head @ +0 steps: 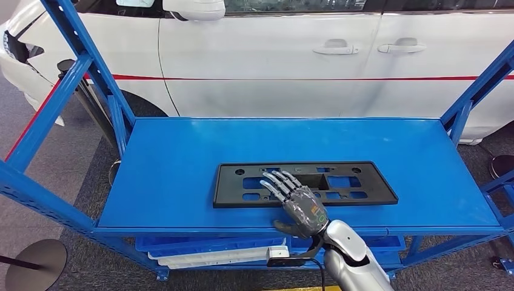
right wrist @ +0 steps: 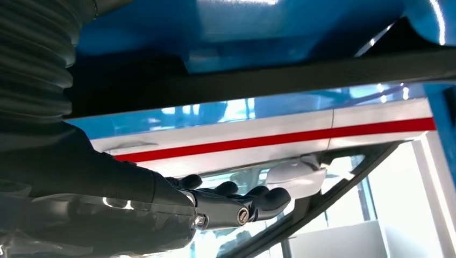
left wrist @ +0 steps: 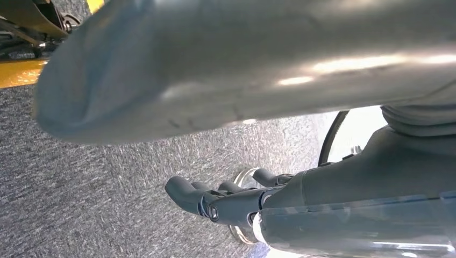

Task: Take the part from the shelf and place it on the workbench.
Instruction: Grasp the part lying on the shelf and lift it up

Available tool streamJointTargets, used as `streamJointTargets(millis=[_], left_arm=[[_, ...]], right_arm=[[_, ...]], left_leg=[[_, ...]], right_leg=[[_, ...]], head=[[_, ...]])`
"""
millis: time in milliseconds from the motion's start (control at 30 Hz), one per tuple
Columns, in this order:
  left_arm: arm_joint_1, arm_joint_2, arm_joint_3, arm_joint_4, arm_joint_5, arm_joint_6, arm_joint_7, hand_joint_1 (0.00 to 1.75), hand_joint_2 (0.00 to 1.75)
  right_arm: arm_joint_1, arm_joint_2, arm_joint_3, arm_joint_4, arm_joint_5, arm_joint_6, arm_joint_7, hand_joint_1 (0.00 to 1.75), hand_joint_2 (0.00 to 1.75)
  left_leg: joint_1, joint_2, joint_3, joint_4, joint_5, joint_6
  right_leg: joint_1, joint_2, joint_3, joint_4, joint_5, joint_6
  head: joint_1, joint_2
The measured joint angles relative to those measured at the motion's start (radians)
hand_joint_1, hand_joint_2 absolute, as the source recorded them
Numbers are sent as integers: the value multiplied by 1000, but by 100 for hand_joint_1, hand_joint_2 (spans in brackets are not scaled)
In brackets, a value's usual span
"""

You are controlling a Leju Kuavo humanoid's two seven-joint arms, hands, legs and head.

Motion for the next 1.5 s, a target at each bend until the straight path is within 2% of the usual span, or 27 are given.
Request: streamJointTargets(millis=[467,767,900,1167,1500], left_arm=[[0,0,-12,0,-2,-1,-3,0,0],[0,0,-13,0,-2,-1,-9,0,0],[0,0,-13,0,-2,-1,-11,0,0],[-1,0,-13,0,-1,3,-15,0,0],[-1,0,-13,0,-1,8,-16,0,0]], right_arm=[[-75,31,-58,128,-41,-111,0,0,175],[-125,48,-64,231,38,-185,70,0,175],[-142,59,-64,293,78,-220,103,173,175],[-181,79,-64,407,111,-224,129,175,175],[-212,92,-63,441,112,-222,141,175,175]], left_leg=[[0,0,0,0,0,0],[0,0,0,0,0,-1],[0,0,0,0,0,-1],[0,0,1,0,1,-1],[0,0,2,0,1,-2]], right_leg=[[0,0,0,0,0,0],[0,0,0,0,0,0],[0,0,0,0,0,0],[0,0,0,0,1,-1],[0,1,2,0,1,-1]], head=[[0,0],[0,0],[0,0],[0,0],[0,0]])
